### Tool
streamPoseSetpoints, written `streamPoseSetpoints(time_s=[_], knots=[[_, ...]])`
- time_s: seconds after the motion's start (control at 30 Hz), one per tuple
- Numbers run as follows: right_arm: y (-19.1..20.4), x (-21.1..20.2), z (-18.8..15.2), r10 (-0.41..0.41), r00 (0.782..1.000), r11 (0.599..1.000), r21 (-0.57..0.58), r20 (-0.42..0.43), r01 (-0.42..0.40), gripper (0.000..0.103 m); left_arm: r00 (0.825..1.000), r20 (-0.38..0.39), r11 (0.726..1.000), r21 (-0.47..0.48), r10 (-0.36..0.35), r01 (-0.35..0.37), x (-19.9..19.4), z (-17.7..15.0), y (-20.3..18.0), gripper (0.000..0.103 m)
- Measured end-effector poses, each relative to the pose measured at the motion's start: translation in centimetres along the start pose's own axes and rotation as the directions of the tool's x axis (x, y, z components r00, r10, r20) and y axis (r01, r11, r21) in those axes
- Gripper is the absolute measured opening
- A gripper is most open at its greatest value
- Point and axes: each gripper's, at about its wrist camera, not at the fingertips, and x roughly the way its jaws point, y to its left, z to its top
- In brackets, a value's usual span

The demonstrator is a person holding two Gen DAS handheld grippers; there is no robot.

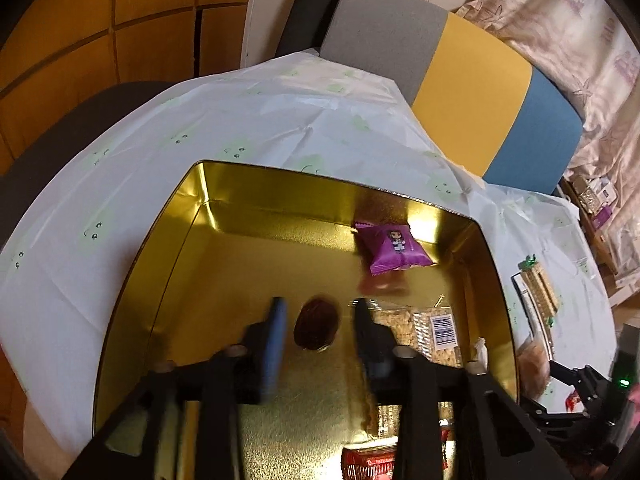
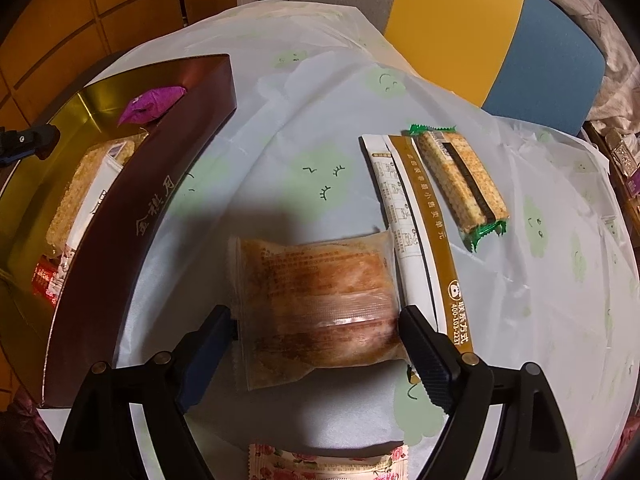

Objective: Organize snacks
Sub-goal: 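Carry the date into the gold tray and open the left gripper while the right grasps the orange pastry pack, then lift the orange pastry pack off the table with the right gripper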

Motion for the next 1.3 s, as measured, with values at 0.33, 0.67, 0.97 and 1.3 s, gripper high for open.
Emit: streamPoseSetpoints(time_s=[0.33,0.67,0.97,1.3], knots=[[-1.2,0.4,-0.6,0.016,0.999,0.999,0.045,0.035,-0.018,0.082,0.993,0.121,0.994,0.106,0.017,-0.03,-3.5,-3.5,-2.6,0.053],[-2.0,0.5,-1.2,0.016,0.998,0.999,0.047,0.053,-0.018,0.079,0.977,0.188,0.967,0.251,-0.1,0.051,-8.2,-8.5,-6.9,0.054],[-1.9,0.2,-1.7,0.032,0.998,0.999,0.04,0.059,-0.034,0.079,0.958,0.102,0.873,0.446,-0.268,0.196,-9.5,-14.1,-10.7,0.054],[-2.1,0.2,-1.9,0.043,0.997,0.998,0.031,0.062,-0.045,0.079,0.93,-0.057,0.705,0.636,-0.362,0.313,-8.8,-20.4,-14.7,0.054]])
